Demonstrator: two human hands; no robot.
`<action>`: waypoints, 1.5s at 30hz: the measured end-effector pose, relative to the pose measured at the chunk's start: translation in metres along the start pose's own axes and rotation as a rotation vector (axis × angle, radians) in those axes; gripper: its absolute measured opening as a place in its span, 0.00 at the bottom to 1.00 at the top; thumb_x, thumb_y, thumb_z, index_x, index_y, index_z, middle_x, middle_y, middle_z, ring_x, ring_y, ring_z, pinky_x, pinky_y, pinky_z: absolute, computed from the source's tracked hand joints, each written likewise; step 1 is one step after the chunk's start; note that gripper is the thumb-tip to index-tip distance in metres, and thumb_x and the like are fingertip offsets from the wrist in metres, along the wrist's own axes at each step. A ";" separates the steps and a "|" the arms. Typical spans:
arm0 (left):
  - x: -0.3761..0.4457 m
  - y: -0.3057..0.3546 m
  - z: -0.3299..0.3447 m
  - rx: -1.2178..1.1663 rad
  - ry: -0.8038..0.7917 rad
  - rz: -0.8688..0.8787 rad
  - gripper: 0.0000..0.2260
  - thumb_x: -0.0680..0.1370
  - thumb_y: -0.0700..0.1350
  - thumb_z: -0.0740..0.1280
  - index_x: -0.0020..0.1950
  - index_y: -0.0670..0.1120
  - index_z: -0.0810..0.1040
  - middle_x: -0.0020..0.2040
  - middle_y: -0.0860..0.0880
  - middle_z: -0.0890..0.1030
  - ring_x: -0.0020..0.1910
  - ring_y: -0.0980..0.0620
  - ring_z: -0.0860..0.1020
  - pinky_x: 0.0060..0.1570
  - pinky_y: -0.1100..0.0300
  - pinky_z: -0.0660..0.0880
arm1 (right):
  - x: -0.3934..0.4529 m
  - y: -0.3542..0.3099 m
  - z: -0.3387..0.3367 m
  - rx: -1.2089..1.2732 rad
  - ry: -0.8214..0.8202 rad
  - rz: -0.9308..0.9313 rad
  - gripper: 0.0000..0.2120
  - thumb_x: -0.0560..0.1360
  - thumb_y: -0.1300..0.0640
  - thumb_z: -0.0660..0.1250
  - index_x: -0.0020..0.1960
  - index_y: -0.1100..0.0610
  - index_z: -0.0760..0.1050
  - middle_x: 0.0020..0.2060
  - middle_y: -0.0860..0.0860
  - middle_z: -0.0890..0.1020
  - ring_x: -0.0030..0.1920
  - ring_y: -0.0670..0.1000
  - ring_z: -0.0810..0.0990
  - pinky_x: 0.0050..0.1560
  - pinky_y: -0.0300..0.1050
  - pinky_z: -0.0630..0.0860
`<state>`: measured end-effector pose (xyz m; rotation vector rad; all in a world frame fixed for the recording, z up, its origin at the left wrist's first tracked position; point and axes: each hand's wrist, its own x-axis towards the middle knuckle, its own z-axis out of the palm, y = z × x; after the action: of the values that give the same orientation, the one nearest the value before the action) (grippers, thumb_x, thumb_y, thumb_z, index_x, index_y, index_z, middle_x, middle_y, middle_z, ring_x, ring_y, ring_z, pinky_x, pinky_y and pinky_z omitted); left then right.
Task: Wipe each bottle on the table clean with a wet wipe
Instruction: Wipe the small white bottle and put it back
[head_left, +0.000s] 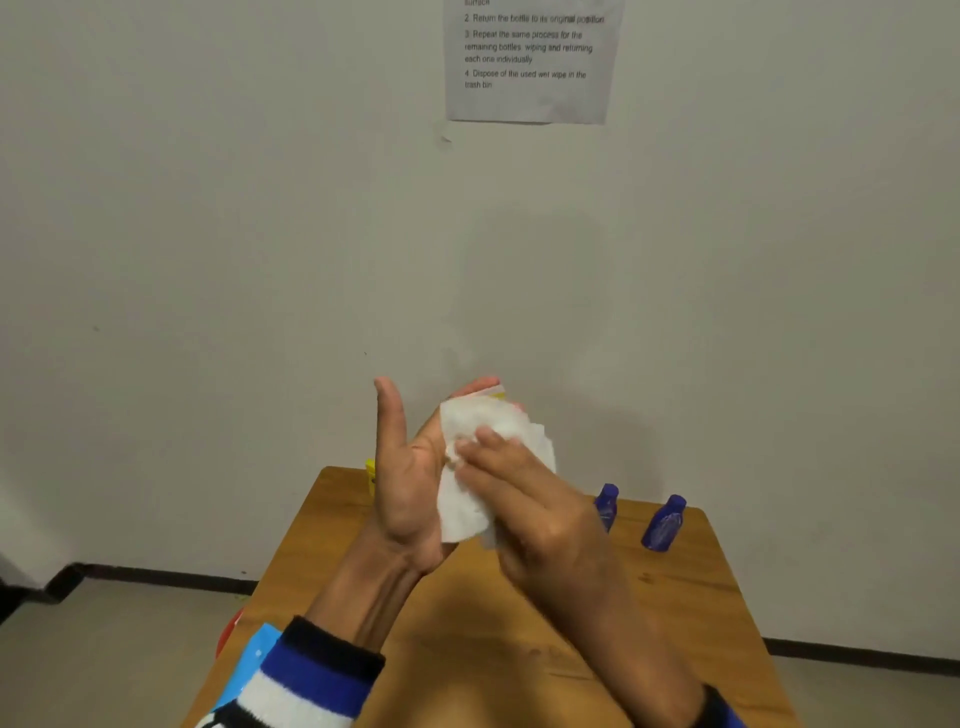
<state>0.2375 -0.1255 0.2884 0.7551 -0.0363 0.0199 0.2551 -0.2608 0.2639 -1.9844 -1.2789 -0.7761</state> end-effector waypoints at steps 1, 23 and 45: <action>-0.001 -0.004 0.003 -0.011 -0.028 -0.003 0.46 0.71 0.78 0.51 0.71 0.43 0.75 0.62 0.40 0.79 0.62 0.41 0.78 0.67 0.44 0.72 | 0.007 0.004 -0.004 0.002 0.043 0.044 0.16 0.75 0.69 0.68 0.63 0.65 0.79 0.64 0.58 0.79 0.69 0.54 0.75 0.65 0.53 0.76; 0.019 0.005 -0.009 -0.011 0.377 0.014 0.22 0.81 0.62 0.58 0.62 0.46 0.77 0.47 0.44 0.84 0.44 0.46 0.82 0.46 0.51 0.80 | -0.015 -0.005 0.001 0.061 -0.070 0.189 0.16 0.70 0.68 0.66 0.56 0.60 0.83 0.61 0.51 0.82 0.66 0.47 0.77 0.65 0.41 0.74; 0.023 -0.021 -0.015 0.520 0.746 0.170 0.25 0.80 0.65 0.56 0.51 0.46 0.79 0.43 0.41 0.82 0.41 0.46 0.82 0.42 0.55 0.80 | -0.003 -0.025 0.007 0.846 0.084 0.938 0.06 0.73 0.65 0.73 0.43 0.55 0.83 0.57 0.42 0.83 0.60 0.39 0.80 0.53 0.39 0.81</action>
<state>0.2614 -0.1307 0.2636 1.2216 0.6371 0.4864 0.2322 -0.2489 0.2625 -1.5191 -0.3675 0.1462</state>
